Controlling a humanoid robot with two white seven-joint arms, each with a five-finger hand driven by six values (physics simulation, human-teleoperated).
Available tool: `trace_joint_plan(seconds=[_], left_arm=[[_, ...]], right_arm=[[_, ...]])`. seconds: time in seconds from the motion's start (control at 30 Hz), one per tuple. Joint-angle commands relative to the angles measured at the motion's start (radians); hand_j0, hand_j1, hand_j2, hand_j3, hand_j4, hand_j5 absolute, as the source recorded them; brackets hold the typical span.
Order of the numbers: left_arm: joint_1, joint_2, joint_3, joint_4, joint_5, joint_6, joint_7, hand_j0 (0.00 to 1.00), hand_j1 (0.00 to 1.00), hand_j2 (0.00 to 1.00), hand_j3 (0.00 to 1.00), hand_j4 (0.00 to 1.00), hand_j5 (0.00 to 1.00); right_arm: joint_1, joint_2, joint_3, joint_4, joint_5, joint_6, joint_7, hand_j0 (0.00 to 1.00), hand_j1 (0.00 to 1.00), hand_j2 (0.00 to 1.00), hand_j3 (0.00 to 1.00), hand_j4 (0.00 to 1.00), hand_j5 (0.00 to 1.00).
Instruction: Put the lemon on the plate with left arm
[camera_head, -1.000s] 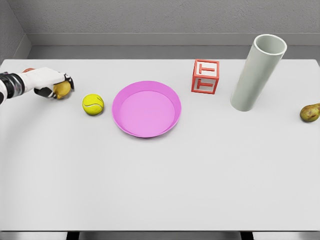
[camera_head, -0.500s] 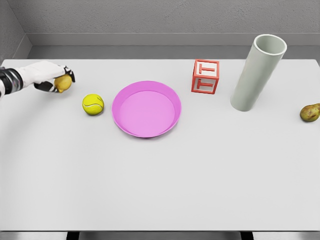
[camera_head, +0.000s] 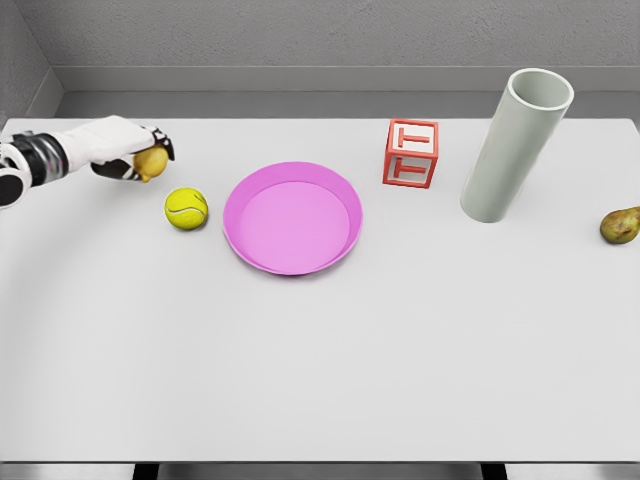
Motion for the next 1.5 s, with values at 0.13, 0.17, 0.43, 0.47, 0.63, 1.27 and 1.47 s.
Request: trace_joint_plan(seconds=[0.13,0.17,0.43,0.47,0.63,1.27,1.47], left_arm=[[0.012,-0.018,0.002,-0.04,0.008,0.002,0.0,0.49,0.49,0.49,0.49,0.49,0.49],[0.012,-0.02,0.002,-0.045,0.008,0.002,0.0,0.49,0.49,0.49,0.49,0.49,0.49],[0.021,-0.046,0.0,-0.085,0.008,0.002,0.0,0.49,0.49,0.49,0.49,0.49,0.49],[0.021,-0.047,0.0,-0.086,0.008,0.002,0.0,0.49,0.49,0.49,0.49,0.49,0.49],[0.035,-0.075,-0.003,-0.128,0.007,0.002,0.0,0.49,0.49,0.49,0.49,0.49,0.49],[0.067,-0.172,-0.087,-0.263,0.002,0.002,-0.003,0.49,0.49,0.49,0.49,0.49,0.49],[0.072,-0.175,-0.09,-0.284,0.018,0.002,0.0,0.78,0.78,0.78,0.78,0.78,0.78]], right_arm=[[0.0,0.0,0.0,0.0,0.0,0.0,0.0,1.0,1.0,1.0,1.0,1.0,1.0],[0.0,0.0,0.0,0.0,0.0,0.0,0.0,1.0,1.0,1.0,1.0,1.0,1.0],[0.0,0.0,0.0,0.0,0.0,0.0,0.0,1.0,1.0,1.0,1.0,1.0,1.0],[0.0,0.0,0.0,0.0,0.0,0.0,0.0,1.0,1.0,1.0,1.0,1.0,1.0],[0.0,0.0,0.0,0.0,0.0,0.001,0.0,1.0,1.0,1.0,1.0,1.0,1.0],[0.0,0.0,0.0,0.0,0.0,0.0,0.0,1.0,1.0,1.0,1.0,1.0,1.0],[0.0,0.0,0.0,0.0,0.0,0.0,0.0,1.0,1.0,1.0,1.0,1.0,1.0]])
